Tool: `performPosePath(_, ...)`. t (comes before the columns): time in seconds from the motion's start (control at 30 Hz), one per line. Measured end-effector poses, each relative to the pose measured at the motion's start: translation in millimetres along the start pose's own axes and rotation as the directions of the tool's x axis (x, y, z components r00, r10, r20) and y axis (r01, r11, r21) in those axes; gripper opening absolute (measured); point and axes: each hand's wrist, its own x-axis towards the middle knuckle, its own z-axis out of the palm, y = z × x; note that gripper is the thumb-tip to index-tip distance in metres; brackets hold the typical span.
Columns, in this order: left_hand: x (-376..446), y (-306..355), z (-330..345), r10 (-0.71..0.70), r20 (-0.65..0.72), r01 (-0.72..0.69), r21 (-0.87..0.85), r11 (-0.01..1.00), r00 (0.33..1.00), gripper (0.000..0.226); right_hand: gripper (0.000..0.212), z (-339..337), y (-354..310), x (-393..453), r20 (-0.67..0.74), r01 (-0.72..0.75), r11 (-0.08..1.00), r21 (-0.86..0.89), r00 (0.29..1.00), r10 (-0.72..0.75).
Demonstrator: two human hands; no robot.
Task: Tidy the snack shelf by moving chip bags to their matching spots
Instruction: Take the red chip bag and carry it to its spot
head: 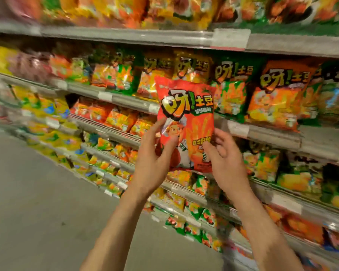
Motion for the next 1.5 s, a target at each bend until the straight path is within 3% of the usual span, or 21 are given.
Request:
performPosePath(0.2, 23.1, -40.2, -120.6, -0.023, -0.204, 0.035, 0.059, 0.998, 0.979, 0.055, 0.030, 138.0, -3.6, 22.1, 0.183, -0.008, 1.000, 0.030, 0.983, 0.003)
performPosePath(0.4, 61.9, -88.0, -204.6, -0.041, -0.298, 0.078, 0.113, 0.991, 0.954, 0.052, 0.029, 242.6, 7.2, 59.9, 0.312, 0.012, 0.999, 0.038, 0.950, -0.023)
performPosePath(0.67, 169.8, -156.8, -297.4, -0.065, -0.344, 0.116, 0.128, 0.985, 0.937, 0.052, 0.037, 386.8, 36.4, 152.0, 0.338, -0.018, 0.991, 0.129, 0.941, -0.027)
performPosePath(0.97, 294.3, -206.9, -396.9, -0.039, -0.360, 0.110, 0.181, 0.977, 0.932, 0.051, 0.033, 532.3, 40.1, 251.2, 0.336, -0.003, 0.986, 0.169, 0.940, -0.055)
performPosePath(1.13, 353.9, -240.5, -441.9, -0.041, -0.323, 0.103, 0.177, 0.979, 0.946, 0.047, 0.032, 590.8, 43.5, 291.2, 0.308, 0.014, 0.992, 0.126, 0.950, -0.053)
performPosePath(1.23, 390.6, -264.2, -461.3, -0.052, -0.256, 0.076, 0.083, 0.994, 0.965, 0.047, 0.028, 617.2, 43.0, 308.0, 0.247, 0.024, 0.996, 0.082, 0.968, -0.043)
performPosePath(1.5, 477.2, -302.1, -478.5, 0.043, 0.073, -0.038, -0.060, 0.997, 0.996, 0.041, 0.029, 653.1, 32.4, 327.5, -0.088, -0.014, 1.000, 0.014, 0.996, 0.016)
